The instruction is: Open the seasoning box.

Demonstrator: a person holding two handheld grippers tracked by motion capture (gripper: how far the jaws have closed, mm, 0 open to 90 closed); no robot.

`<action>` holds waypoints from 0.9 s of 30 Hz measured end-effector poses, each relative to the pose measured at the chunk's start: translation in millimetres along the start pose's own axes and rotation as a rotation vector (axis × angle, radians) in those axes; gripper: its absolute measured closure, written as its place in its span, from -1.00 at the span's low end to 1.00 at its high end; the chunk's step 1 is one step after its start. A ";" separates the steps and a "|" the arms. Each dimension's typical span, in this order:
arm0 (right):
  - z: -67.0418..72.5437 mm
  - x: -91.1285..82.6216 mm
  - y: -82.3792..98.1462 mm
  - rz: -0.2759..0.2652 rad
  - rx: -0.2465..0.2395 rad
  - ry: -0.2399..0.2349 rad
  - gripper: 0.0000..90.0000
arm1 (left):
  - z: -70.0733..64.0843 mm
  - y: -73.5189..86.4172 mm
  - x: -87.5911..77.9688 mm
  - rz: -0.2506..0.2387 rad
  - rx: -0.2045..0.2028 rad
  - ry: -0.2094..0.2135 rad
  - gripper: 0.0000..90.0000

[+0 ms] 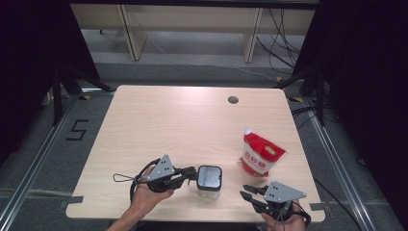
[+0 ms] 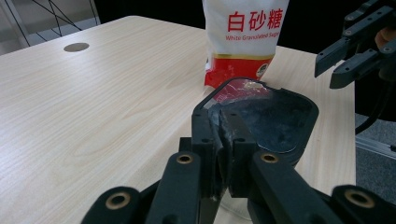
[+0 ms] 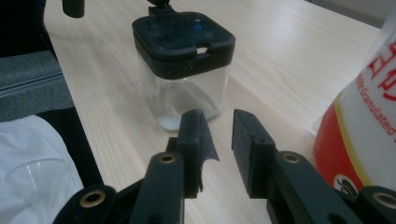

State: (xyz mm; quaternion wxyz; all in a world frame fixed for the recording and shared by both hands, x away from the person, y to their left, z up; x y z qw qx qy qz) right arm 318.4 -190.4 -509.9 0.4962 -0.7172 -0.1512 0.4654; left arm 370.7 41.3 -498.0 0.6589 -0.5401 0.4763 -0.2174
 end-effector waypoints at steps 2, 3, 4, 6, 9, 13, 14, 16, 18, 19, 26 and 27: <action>0.2 3.1 -2.4 -0.005 -0.008 -0.008 0.68 | 0.2 -0.2 -0.2 -0.002 0.009 0.000 0.88; 1.7 5.6 -5.1 -0.009 -0.008 -0.016 0.70 | 0.5 -0.1 -0.2 -0.002 0.010 0.001 0.88; 1.7 5.6 -5.1 -0.009 -0.008 -0.016 0.70 | -0.9 -0.1 0.3 -0.008 -0.018 0.001 0.88; 2.5 7.6 -7.3 -0.012 -0.017 -0.019 0.71 | 0.5 -0.2 -0.1 -0.007 0.005 0.003 0.88; 3.7 10.2 -10.0 -0.020 -0.018 -0.020 0.76 | 1.0 0.3 -0.5 -0.004 0.005 0.005 0.89; 3.6 13.0 -13.1 -0.021 -0.035 -0.020 0.82 | 0.9 0.5 -0.7 -0.009 -0.003 0.008 0.92; 3.4 13.8 -13.2 -0.019 -0.041 -0.018 0.82 | 0.9 0.5 -0.8 -0.010 -0.002 0.008 0.94; 3.9 14.5 -13.4 -0.017 -0.038 -0.020 0.84 | 1.3 0.5 -1.2 -0.010 0.004 0.004 0.97; 4.6 16.4 -14.4 -0.019 -0.045 -0.028 0.87 | 1.8 1.1 -1.3 -0.010 -0.001 0.008 0.98; 4.6 16.4 -14.4 -0.019 -0.045 -0.028 0.87 | 1.8 1.1 -1.3 -0.010 -0.001 0.008 0.98; 3.9 18.7 -15.5 -0.018 -0.042 -0.024 0.88 | 1.1 0.6 -0.5 -0.027 -0.014 0.012 0.98; 3.8 19.2 -16.0 -0.022 -0.048 -0.027 0.88 | 1.0 0.6 -0.5 -0.027 -0.018 0.009 0.98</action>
Point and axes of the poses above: each handheld gripper's, and its own axes: x roughly forward along the jaws, y roughly out of its underside, z roughly to its left, the point moved 8 cm from there along x, roughly forward along the jaws, and after that the axes turned 2 degrees about z, right-handed, at the moved point
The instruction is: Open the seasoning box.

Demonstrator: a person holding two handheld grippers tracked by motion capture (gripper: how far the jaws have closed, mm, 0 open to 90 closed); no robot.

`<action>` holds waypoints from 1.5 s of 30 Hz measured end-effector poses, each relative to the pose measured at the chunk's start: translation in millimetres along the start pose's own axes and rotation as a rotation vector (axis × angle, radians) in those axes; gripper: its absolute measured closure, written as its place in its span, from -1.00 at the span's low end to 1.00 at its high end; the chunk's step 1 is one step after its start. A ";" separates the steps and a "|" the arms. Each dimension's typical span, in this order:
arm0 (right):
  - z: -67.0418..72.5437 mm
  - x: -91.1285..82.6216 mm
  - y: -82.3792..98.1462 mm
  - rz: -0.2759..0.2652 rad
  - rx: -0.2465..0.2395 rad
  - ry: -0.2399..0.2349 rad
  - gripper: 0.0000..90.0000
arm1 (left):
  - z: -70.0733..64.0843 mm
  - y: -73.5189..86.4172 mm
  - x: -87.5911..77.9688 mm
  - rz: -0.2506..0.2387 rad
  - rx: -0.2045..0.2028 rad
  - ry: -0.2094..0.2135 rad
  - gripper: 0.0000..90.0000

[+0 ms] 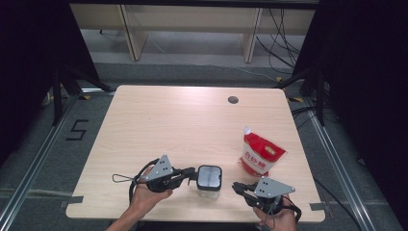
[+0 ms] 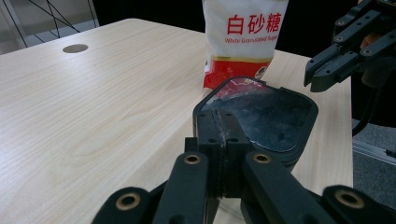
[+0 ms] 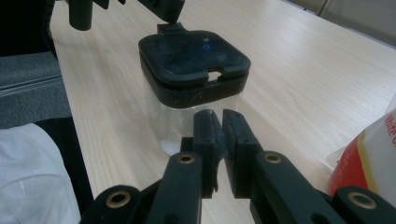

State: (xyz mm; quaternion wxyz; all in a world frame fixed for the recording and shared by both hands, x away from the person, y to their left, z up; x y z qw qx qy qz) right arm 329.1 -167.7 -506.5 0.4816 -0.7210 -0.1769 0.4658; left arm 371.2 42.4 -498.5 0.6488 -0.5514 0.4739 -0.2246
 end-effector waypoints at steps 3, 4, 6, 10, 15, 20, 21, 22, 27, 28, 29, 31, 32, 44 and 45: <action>-0.2 0.4 -0.6 -0.001 -0.004 0.001 0.88 | 0.5 -0.3 0.2 -0.005 0.012 0.007 0.98; -0.2 0.4 -0.7 -0.001 -0.004 0.000 0.88 | 0.4 -0.1 0.2 -0.006 0.009 0.006 0.98; 0.0 0.8 -0.6 -0.001 -0.005 -0.001 0.88 | 0.6 0.1 0.0 -0.005 0.011 0.007 0.98; 0.8 1.4 -1.3 -0.001 -0.005 -0.002 0.89 | 0.5 0.7 -0.1 -0.007 -0.006 0.004 0.98; 1.7 3.2 -3.2 -0.004 -0.015 -0.007 0.90 | 1.1 1.5 -0.6 -0.003 -0.004 0.001 0.98; 4.1 8.2 -6.9 0.000 -0.029 -0.016 0.93 | 1.4 1.8 -0.8 -0.003 -0.005 0.002 0.98; 5.4 9.3 -8.4 -0.004 -0.022 -0.018 0.93 | 2.1 1.5 -0.7 -0.003 0.009 0.006 0.98; 5.4 10.3 -9.7 -0.003 -0.028 -0.020 0.95 | 2.0 1.6 -0.7 -0.004 0.007 0.005 0.98; 6.2 11.9 -13.6 -0.003 -0.031 -0.022 0.98 | 2.2 1.6 -0.7 -0.004 0.009 0.007 0.98; 6.9 13.6 -15.1 -0.014 -0.035 -0.028 0.98 | 2.1 1.7 -0.7 -0.005 0.006 0.007 0.98; 6.2 14.1 -15.6 -0.012 -0.036 -0.026 0.98 | 2.2 1.7 -0.7 -0.004 0.006 0.007 0.98; 5.6 15.4 -16.9 -0.009 -0.042 -0.034 0.99 | 2.2 1.8 -0.7 -0.004 0.007 0.007 0.98; 5.6 17.7 -19.7 -0.022 -0.034 -0.035 0.99 | 2.1 1.9 -0.7 -0.004 0.007 0.006 0.98; 11.9 25.5 -27.1 -0.010 -0.058 -0.058 0.99 | 4.5 1.9 -2.1 -0.011 -0.007 0.007 0.84; 12.4 26.9 -27.2 -0.009 -0.055 -0.057 0.99 | 5.3 1.5 -4.1 -0.009 0.001 0.005 0.84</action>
Point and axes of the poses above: each handheld gripper's, and its own axes: x roughly forward along the jaws, y roughly out of its underside, z roughly to its left, the point moved 8 cm from there along x, roughly forward along the jaws, and after that the axes turned 2 degrees about z, right-handed, at the moved point
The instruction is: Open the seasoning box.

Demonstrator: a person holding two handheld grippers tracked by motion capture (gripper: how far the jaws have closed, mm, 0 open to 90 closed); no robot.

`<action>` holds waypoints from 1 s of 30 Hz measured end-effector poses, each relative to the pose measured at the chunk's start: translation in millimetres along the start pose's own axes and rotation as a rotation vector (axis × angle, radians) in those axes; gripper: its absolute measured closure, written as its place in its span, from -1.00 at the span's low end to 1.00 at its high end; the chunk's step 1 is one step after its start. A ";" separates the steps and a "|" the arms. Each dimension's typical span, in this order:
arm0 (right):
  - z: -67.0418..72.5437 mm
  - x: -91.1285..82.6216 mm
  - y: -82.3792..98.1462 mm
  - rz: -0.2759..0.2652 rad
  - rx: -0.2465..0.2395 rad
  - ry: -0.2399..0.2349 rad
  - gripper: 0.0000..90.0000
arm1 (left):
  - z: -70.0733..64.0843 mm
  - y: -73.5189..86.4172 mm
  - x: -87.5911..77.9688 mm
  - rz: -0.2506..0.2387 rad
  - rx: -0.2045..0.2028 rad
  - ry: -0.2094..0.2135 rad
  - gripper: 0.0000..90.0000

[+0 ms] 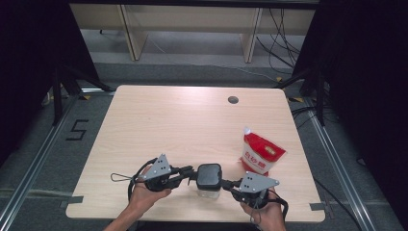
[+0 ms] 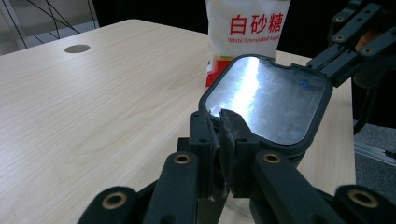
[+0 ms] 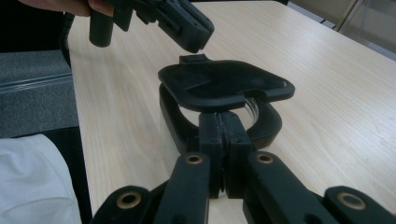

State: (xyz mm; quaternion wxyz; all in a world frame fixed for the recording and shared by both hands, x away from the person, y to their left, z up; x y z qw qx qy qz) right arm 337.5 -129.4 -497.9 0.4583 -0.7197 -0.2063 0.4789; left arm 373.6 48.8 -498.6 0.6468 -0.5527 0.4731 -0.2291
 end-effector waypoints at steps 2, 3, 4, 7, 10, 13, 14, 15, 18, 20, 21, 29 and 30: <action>0.9 1.0 -0.7 -0.003 0.011 0.001 0.99 | 0.2 -2.3 -3.3 -0.019 -0.010 0.000 0.81; -0.1 1.2 -1.3 -0.005 0.006 -0.002 0.99 | 1.1 -3.6 -5.3 -0.026 -0.004 0.004 0.77; 0.0 1.2 -2.1 -0.008 0.007 -0.005 0.99 | 1.8 -4.0 -7.5 -0.031 -0.016 0.002 0.72; -1.3 0.2 -4.8 -0.011 0.003 -0.008 0.99 | 1.1 -1.3 -12.7 -0.019 -0.028 0.030 0.56; -2.0 0.5 -8.9 -0.019 -0.004 -0.004 0.99 | -0.8 9.5 -16.0 0.044 -0.005 0.034 0.23; -1.3 2.1 -13.0 -0.028 -0.004 0.001 0.99 | -4.5 17.6 -18.6 0.059 -0.006 0.043 0.09; -0.6 2.9 -14.7 -0.031 -0.013 -0.007 0.99 | -4.4 21.2 -20.6 0.080 0.007 0.036 0.01; 0.3 3.1 -16.0 -0.028 -0.012 -0.012 0.99 | -4.3 23.8 -21.9 0.091 0.016 0.032 -0.07; 1.2 5.5 -20.8 -0.037 -0.023 -0.014 0.99 | -5.1 31.3 -24.9 0.121 -0.007 0.026 -0.24; 1.7 7.0 -24.1 -0.044 -0.027 -0.017 0.99 | -5.1 35.2 -26.5 0.141 -0.006 0.029 -0.33; 1.5 7.4 -25.4 -0.046 -0.027 -0.011 0.99 | -4.7 36.7 -27.1 0.147 -0.005 0.024 -0.35; 4.0 11.5 -36.0 -0.058 -0.049 -0.025 0.98 | -2.0 40.8 -22.6 0.175 -0.028 -0.009 -0.57; 4.7 12.3 -37.2 -0.057 -0.043 -0.026 0.98 | -1.0 41.3 -21.9 0.174 -0.031 -0.006 -0.59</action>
Point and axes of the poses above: each handheld gripper's, and its own axes: x roughly forward along the jaws, y roughly out of its underside, z roughly to its left, the point moved 8 cm from there along x, roughly forward along the jaws, and after that the axes turned 2 degrees about z, right-handed, at the moved point
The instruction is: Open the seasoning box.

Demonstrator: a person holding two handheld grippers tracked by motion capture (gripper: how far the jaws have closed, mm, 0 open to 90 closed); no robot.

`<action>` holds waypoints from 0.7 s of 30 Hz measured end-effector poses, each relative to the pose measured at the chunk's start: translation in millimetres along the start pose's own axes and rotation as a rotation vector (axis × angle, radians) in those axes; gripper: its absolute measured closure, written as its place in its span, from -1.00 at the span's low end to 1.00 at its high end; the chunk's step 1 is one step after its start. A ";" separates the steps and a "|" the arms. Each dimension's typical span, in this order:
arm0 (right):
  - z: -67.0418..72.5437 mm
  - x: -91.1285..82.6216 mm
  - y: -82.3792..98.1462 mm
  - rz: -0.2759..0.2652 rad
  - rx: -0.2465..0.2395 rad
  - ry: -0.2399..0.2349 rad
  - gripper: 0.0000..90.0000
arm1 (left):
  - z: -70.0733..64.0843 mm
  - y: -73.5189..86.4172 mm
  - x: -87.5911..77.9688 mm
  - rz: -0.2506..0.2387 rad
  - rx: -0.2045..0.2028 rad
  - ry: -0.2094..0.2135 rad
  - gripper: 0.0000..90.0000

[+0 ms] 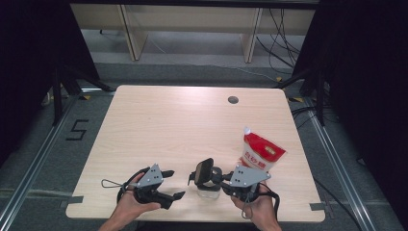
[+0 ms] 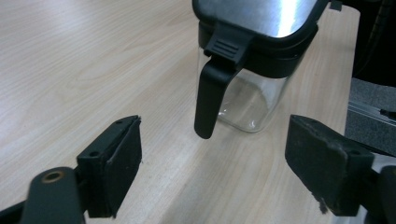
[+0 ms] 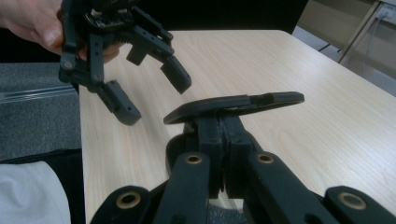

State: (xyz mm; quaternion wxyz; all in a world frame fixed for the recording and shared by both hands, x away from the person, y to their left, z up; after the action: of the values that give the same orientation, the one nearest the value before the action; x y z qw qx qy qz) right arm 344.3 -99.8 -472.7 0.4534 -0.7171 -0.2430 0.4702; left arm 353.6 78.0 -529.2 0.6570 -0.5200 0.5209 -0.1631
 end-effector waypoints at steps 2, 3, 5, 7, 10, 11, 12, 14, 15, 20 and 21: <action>0.0 2.3 -2.9 -0.007 -0.011 -0.003 0.98 | 4.0 1.7 0.3 0.013 0.018 -0.005 -0.62; 1.0 3.1 -3.7 -0.002 -0.003 -0.006 0.98 | 2.9 2.4 1.6 0.004 -0.022 -0.011 -0.63; 0.9 6.2 -7.0 -0.008 -0.017 -0.007 0.98 | 3.8 4.0 1.5 0.016 -0.010 0.003 -0.63; 2.1 8.0 -8.9 -0.004 -0.003 -0.003 0.98 | 3.1 4.8 2.3 0.016 -0.018 0.005 -0.64; 2.6 12.0 -13.6 -0.005 -0.022 -0.007 0.98 | 3.3 5.1 2.7 0.021 0.002 0.013 -0.65; 2.6 13.8 -15.9 -0.011 -0.043 -0.012 0.97 | 2.4 5.2 2.9 0.021 -0.007 0.014 -0.65; 4.4 14.9 -16.5 -0.005 -0.027 -0.014 0.97 | 2.4 5.3 2.8 0.023 -0.002 0.011 -0.66; 5.3 17.3 -18.9 -0.005 -0.031 -0.018 0.97 | 2.7 5.1 3.4 0.020 0.012 0.018 -0.66; 4.8 18.5 -20.1 -0.007 -0.042 -0.015 0.97 | 2.3 5.2 3.5 0.020 0.010 0.025 -0.66; 6.2 23.8 -24.2 -0.006 -0.048 -0.020 0.96 | 1.0 4.9 3.1 0.018 0.005 0.035 -0.66; 7.0 24.6 -24.3 0.001 -0.045 -0.026 0.96 | 0.1 3.4 3.9 0.004 0.008 0.040 -0.66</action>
State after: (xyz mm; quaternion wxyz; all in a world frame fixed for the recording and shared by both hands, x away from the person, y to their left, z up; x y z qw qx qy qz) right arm 350.8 -66.3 -463.6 0.4338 -0.7210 -0.2592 0.4741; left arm 354.2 76.5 -534.1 0.6490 -0.5128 0.5343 -0.1743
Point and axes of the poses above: each handheld gripper's, and its own axes: x roughly forward along the jaws, y roughly out of its underside, z roughly to its left, the point moved 8 cm from there along x, roughly forward along the jaws, and after that the axes turned 2 degrees about z, right-handed, at the moved point
